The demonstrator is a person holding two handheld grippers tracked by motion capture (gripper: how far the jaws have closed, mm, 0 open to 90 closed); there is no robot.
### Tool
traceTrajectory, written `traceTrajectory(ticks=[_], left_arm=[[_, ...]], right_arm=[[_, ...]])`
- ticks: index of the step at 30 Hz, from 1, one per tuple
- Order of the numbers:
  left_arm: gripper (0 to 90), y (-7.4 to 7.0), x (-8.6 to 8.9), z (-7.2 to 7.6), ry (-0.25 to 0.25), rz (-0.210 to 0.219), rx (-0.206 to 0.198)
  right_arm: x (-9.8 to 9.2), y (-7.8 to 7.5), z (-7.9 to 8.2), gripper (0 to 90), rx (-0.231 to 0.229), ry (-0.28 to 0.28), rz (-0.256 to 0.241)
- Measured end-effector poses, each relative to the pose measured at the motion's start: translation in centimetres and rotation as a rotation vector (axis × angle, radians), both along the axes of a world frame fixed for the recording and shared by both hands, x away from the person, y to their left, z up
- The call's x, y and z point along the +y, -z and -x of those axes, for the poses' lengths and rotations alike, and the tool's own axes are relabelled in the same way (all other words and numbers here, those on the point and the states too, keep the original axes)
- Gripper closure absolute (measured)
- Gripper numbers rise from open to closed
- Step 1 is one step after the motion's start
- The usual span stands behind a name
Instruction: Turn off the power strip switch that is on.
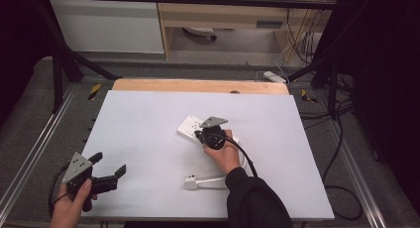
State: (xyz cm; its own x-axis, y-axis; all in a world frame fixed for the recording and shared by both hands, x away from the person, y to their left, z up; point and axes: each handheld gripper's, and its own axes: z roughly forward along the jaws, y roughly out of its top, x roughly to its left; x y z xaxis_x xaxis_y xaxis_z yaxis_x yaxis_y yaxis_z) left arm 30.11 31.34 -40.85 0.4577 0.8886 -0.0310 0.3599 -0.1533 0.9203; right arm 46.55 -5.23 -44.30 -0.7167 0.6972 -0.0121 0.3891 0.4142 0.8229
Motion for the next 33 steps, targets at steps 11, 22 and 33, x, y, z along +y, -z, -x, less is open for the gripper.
traceTrajectory(ticks=[11, 22, 33], left_arm=[[4.7, 0.0, 0.1, 0.0, 0.002, -0.003, -0.001], [4.7, 0.0, -0.1, 0.0, 0.002, -0.004, 0.001], [4.7, 0.0, 0.1, 0.0, 0.0, 0.0, -0.002]], right_arm=[[0.1, -0.1, 0.0, 90.0, 0.005, -0.002, -0.007], [-0.9, -1.5, 0.2, 90.0, -0.022, 0.011, -0.041], [-1.1, -2.1, 0.3, 90.0, -0.027, 0.014, -0.079]])
